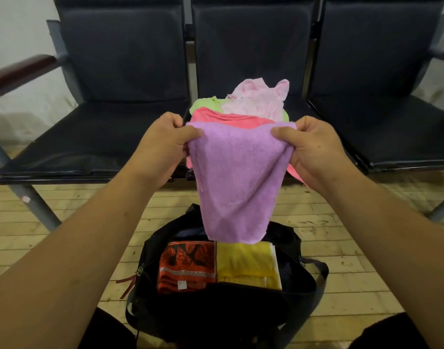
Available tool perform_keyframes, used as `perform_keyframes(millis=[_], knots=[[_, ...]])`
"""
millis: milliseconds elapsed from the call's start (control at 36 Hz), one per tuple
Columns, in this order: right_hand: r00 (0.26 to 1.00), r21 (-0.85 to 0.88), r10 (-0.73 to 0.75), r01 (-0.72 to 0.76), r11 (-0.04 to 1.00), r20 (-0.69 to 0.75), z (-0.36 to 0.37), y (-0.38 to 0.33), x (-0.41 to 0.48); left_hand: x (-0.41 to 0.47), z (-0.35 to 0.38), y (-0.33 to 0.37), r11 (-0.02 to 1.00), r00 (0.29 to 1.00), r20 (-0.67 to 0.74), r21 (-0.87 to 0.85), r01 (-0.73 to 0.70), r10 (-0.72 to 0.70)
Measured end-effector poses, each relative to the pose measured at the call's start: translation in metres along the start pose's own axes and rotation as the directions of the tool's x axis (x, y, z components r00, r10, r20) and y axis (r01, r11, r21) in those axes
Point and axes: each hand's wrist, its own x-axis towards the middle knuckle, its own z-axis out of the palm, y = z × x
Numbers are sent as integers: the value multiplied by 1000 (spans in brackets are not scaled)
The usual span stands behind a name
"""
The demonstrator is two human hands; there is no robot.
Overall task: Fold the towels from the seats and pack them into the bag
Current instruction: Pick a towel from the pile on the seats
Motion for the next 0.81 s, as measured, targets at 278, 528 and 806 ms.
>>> perform_keyframes(millis=[278, 528, 806], knots=[[995, -169, 15, 1, 986, 95, -8, -2, 3, 5, -7, -5, 864, 985, 99, 474, -170, 140], [994, -390, -90, 107, 915, 61, -14, -6, 1, 9, -8, -10, 728, 954, 95, 626, -280, 285], [976, -552, -179, 218, 805, 125, -20, -9, 1, 8, -7, -10, 719, 930, 45, 620, -313, 366]])
